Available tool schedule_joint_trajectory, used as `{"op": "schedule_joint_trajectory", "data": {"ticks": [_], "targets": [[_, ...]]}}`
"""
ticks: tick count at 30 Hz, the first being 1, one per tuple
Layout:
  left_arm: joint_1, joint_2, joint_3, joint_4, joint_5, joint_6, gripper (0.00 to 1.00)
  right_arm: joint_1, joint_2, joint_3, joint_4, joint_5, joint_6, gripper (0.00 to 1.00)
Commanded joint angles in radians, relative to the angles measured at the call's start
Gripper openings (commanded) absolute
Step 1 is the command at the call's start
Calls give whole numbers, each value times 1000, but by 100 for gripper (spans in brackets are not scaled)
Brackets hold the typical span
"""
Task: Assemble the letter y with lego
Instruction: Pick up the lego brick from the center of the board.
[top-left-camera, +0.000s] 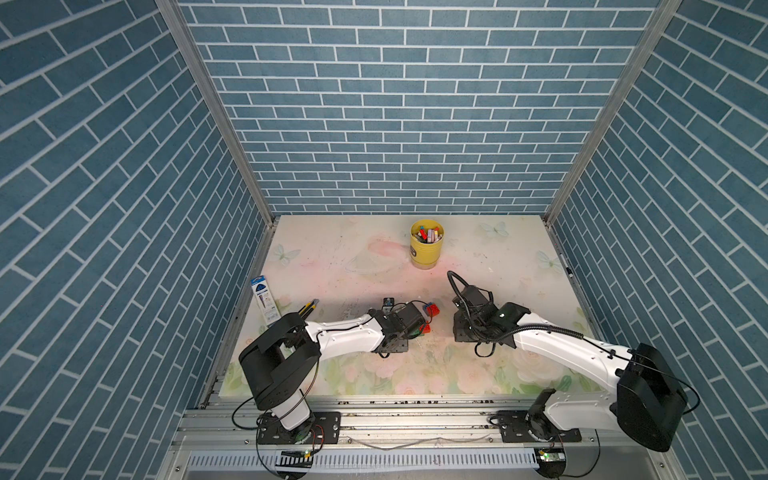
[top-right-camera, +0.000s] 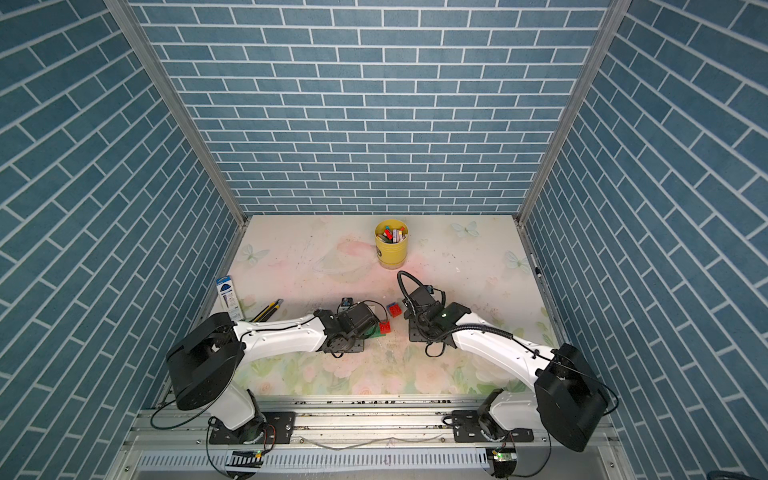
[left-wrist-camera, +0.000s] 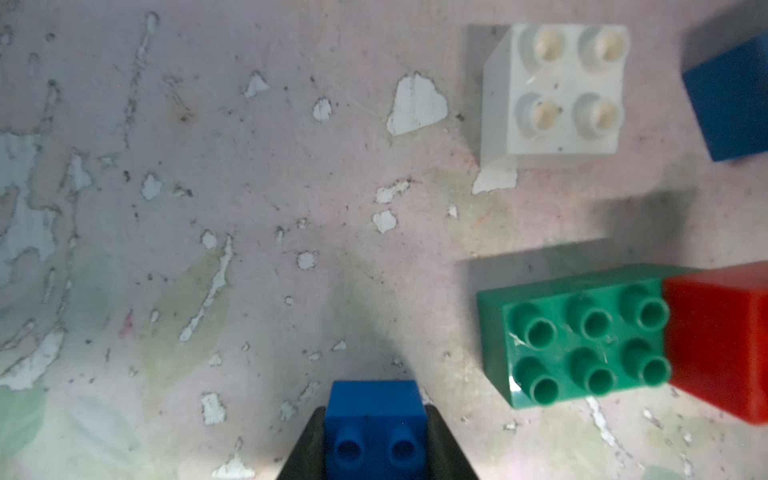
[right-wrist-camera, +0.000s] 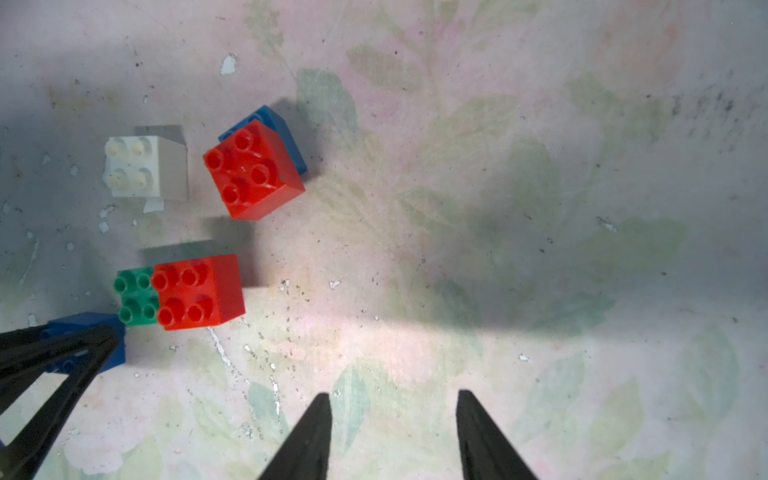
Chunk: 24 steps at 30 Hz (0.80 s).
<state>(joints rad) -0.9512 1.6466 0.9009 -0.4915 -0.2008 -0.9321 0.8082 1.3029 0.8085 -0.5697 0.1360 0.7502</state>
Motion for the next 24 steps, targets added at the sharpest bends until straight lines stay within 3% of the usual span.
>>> {"op": "schedule_joint_trajectory", "data": {"ticks": [1, 11, 24], "targets": [[5, -11, 7, -30, -12, 7, 26, -6, -11, 20, -36, 19, -11, 50], [12, -56, 87, -52, 21, 23, 27, -7, -29, 5, -37, 16, -12, 50], [25, 31, 165, -27, 64, 0, 27, -10, -63, -24, -39, 17, -9, 50]]}}
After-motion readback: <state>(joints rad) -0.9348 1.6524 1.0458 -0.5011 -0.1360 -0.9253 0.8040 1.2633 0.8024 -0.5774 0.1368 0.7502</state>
